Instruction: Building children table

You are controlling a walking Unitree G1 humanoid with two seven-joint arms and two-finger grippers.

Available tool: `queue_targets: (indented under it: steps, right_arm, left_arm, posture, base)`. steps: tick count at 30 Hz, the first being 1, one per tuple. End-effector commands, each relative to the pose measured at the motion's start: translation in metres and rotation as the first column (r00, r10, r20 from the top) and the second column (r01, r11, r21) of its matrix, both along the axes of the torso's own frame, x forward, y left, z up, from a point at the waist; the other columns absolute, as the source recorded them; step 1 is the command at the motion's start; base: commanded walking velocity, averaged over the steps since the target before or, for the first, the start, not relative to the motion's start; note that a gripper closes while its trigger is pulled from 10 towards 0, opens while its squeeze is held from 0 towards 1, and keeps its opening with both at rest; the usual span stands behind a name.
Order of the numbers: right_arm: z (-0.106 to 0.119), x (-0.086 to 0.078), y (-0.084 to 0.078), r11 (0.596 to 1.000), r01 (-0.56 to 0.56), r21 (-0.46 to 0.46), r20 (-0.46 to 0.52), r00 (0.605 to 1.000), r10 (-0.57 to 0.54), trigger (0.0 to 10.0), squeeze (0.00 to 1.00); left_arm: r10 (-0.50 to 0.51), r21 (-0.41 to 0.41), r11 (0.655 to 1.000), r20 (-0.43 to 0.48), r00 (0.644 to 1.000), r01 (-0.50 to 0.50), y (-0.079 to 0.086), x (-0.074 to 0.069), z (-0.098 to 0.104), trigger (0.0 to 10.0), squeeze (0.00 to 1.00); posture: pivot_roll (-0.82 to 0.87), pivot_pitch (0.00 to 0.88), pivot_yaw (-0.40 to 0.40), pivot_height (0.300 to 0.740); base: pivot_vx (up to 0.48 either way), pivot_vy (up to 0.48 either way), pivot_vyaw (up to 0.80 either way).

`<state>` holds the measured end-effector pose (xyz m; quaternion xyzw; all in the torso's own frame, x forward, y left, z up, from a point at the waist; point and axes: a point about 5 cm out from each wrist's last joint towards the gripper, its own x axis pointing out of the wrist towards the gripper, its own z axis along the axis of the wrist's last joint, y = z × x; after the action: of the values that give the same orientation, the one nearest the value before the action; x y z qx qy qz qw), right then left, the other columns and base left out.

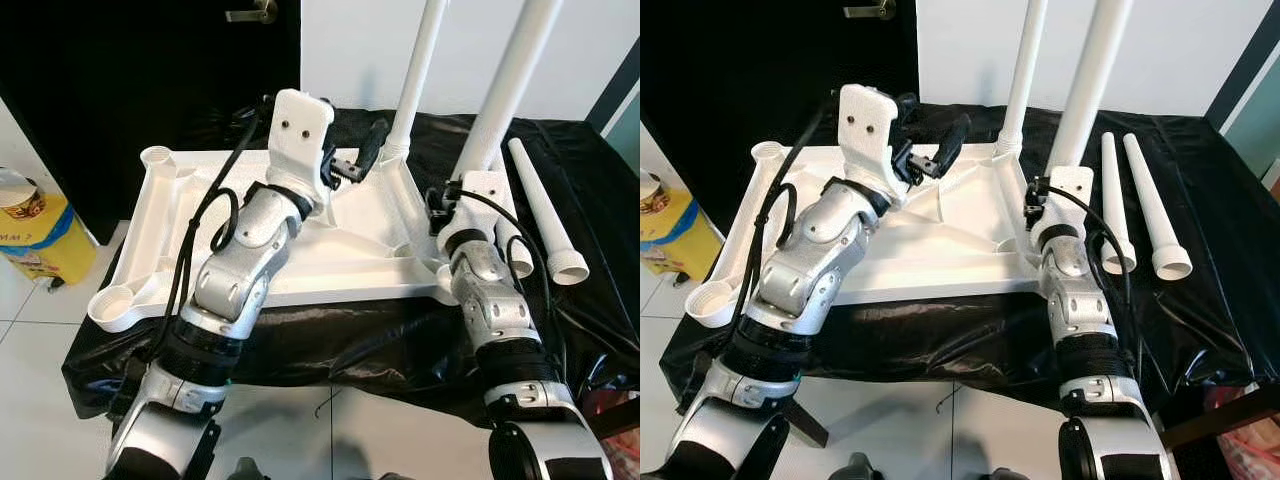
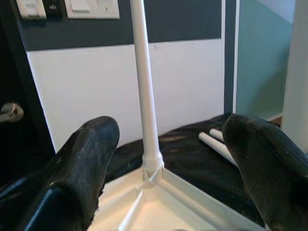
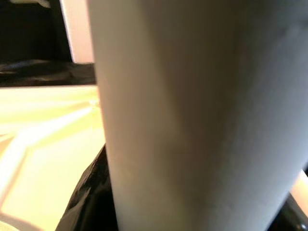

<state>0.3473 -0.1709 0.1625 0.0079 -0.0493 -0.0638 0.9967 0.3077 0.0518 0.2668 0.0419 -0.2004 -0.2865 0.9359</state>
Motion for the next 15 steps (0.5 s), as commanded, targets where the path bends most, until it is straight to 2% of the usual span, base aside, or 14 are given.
queue_targets:
  steps: [1,4,5,7,15]
  right_arm:
    - [-0.002,-0.006,-0.011,0.999,0.036,-0.029,0.019,0.999,-0.035,10.0,0.00]
    - [-0.026,-0.018,-0.022,0.994,0.069,-0.079,-0.037,0.997,-0.072,10.0,0.00]
    - [-0.026,-0.018,-0.022,0.994,0.069,-0.079,-0.037,0.997,-0.072,10.0,0.00]
    - [-0.039,-0.024,-0.026,0.993,0.081,-0.085,-0.075,0.993,-0.087,10.0,0.00]
    - [-0.046,-0.026,-0.025,0.994,0.075,-0.076,-0.091,0.993,-0.082,10.0,0.00]
  left_arm:
    - [-0.088,0.073,0.993,-0.009,0.996,0.089,-0.006,-0.007,-0.008,10.0,0.00]
    - [-0.109,0.114,0.987,-0.050,0.993,0.114,-0.007,-0.011,-0.021,10.0,0.00]
    - [-0.109,0.114,0.987,-0.050,0.993,0.114,-0.007,-0.011,-0.021,10.0,0.00]
    - [-0.117,0.135,0.983,-0.059,0.991,0.124,-0.007,-0.012,-0.027,10.0,0.00]
    - [-0.140,0.162,0.975,-0.074,0.987,0.150,-0.010,-0.015,-0.033,10.0,0.00]
  posture:
    - [0.03,0.025,-0.045,0.740]
    - [0.03,0.028,-0.042,0.740]
    - [0.03,0.028,-0.042,0.740]
    - [0.03,0.030,-0.040,0.740]
    - [0.02,0.032,-0.032,0.740]
  base:
    - [0.000,0.000,0.00]
    - [0.000,0.000,0.00]
    - [0.000,0.000,0.00]
    - [0.000,0.000,0.00]
    - [0.000,0.000,0.00]
